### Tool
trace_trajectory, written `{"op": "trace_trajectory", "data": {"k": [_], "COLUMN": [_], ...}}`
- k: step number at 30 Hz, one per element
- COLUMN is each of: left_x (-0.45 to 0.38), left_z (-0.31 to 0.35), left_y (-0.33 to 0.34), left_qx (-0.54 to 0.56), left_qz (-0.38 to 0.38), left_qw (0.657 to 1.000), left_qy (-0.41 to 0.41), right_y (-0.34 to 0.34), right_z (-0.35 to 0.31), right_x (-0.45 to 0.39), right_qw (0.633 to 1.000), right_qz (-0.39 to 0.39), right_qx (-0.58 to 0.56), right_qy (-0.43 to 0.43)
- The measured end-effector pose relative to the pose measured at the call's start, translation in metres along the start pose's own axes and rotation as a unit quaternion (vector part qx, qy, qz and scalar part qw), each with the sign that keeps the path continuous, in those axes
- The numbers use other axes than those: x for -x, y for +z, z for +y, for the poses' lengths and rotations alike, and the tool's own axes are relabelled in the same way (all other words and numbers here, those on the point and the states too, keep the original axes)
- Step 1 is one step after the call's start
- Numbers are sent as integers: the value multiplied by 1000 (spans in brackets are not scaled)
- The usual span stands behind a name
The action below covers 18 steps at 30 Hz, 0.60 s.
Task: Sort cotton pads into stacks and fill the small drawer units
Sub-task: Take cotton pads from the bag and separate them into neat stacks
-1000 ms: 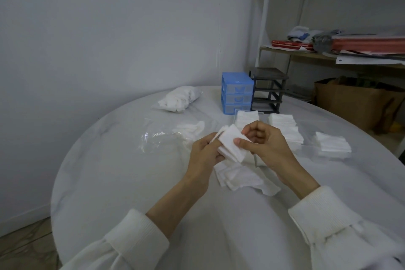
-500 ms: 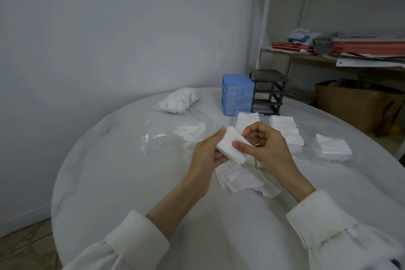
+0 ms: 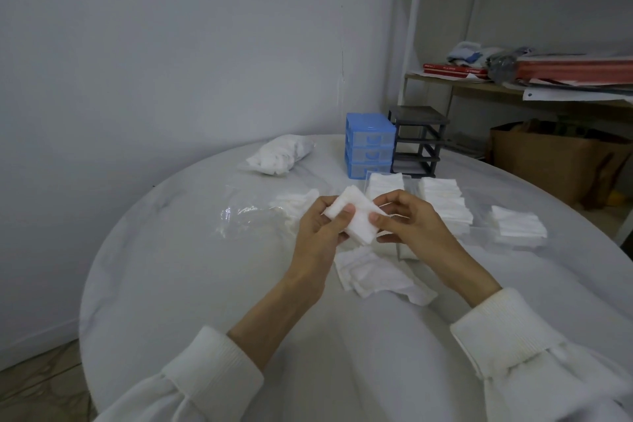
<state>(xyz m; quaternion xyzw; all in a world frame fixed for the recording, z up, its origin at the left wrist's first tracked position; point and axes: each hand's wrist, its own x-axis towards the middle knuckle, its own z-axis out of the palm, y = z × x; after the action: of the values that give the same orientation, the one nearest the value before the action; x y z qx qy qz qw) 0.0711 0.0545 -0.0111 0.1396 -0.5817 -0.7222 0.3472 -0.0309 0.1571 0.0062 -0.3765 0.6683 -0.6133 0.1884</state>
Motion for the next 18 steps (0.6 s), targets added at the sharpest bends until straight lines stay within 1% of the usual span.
{"op": "trace_trajectory", "data": {"k": [3, 5, 7, 9, 11, 12, 13, 16, 18], "left_x": [0, 2, 2, 1, 0, -1, -2, -2, -2], "left_z": [2, 5, 6, 5, 4, 4, 3, 3, 4], "left_y": [-1, -2, -3, -4, -5, -5, -6, -7, -7], "left_qx": [-79, -103, -113, -116, -109, -108, -108, -102, -88], "left_qz": [33, 46, 59, 69, 74, 78, 82, 91, 94], "left_qw": [993, 986, 982, 982, 985, 986, 986, 987, 988], "left_qy": [86, 125, 138, 131, 110, 101, 95, 89, 79], "right_y": [-6, -9, -11, -12, -10, -9, -7, -8, -10], "right_z": [0, 4, 10, 17, 24, 25, 26, 27, 27], "right_x": [-1, -1, 0, 2, 2, 1, 1, -1, -1], "right_qw": [999, 992, 969, 933, 900, 893, 895, 925, 927], "right_qz": [0, 24, 34, 14, -16, -27, -34, -53, -55], "right_qx": [38, 119, 240, 357, 435, 449, 444, 376, 369], "right_qy": [-2, -20, -40, -40, -20, -14, -15, -23, -30]}}
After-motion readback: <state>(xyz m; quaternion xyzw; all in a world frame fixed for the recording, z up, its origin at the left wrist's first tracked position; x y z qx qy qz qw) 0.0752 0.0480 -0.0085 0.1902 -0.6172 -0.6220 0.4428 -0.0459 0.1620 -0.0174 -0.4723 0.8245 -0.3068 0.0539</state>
